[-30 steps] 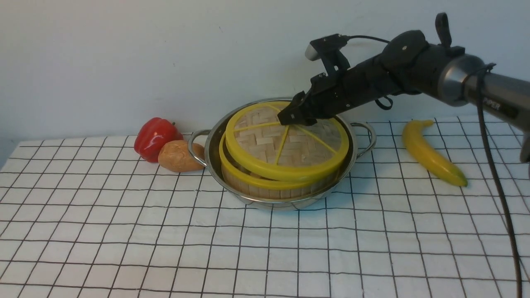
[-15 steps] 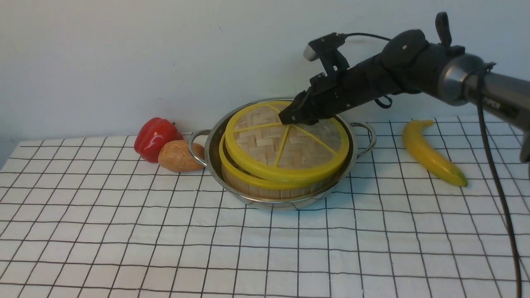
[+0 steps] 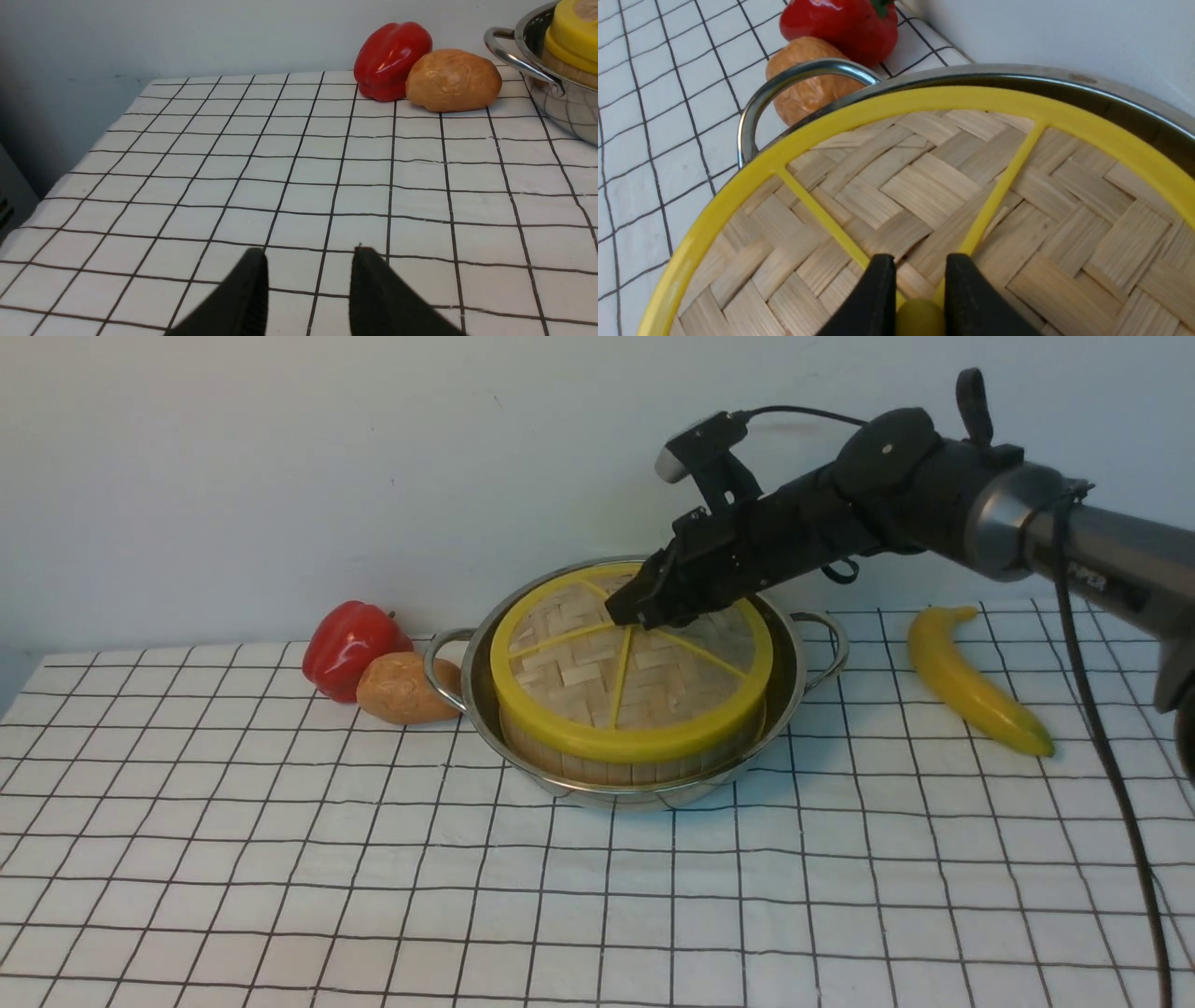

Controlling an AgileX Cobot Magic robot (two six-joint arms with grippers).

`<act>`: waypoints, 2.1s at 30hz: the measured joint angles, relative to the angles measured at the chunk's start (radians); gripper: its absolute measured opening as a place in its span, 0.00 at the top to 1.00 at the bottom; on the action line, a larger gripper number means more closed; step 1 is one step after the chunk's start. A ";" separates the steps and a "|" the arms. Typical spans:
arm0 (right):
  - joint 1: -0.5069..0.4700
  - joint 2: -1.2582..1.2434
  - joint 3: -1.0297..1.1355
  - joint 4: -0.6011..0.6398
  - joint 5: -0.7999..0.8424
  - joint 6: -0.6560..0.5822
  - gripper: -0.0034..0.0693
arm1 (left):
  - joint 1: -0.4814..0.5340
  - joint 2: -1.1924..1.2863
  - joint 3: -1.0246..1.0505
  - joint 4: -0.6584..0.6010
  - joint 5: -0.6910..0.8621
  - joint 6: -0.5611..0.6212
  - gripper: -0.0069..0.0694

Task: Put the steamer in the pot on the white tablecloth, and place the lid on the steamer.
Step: 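Place the bamboo steamer lid onto the steamer basket in the pot with the right gripper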

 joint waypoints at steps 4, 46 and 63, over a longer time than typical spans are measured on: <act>0.000 0.000 0.000 -0.016 -0.023 0.000 0.75 | 0.000 0.000 0.000 0.000 0.000 0.000 0.59; 0.000 0.000 -0.005 -0.032 -0.012 -0.041 0.75 | 0.000 0.000 0.000 0.000 0.000 0.000 0.59; 0.014 0.000 -0.005 -0.040 -0.024 -0.097 0.75 | 0.000 0.000 0.000 0.000 0.000 0.000 0.59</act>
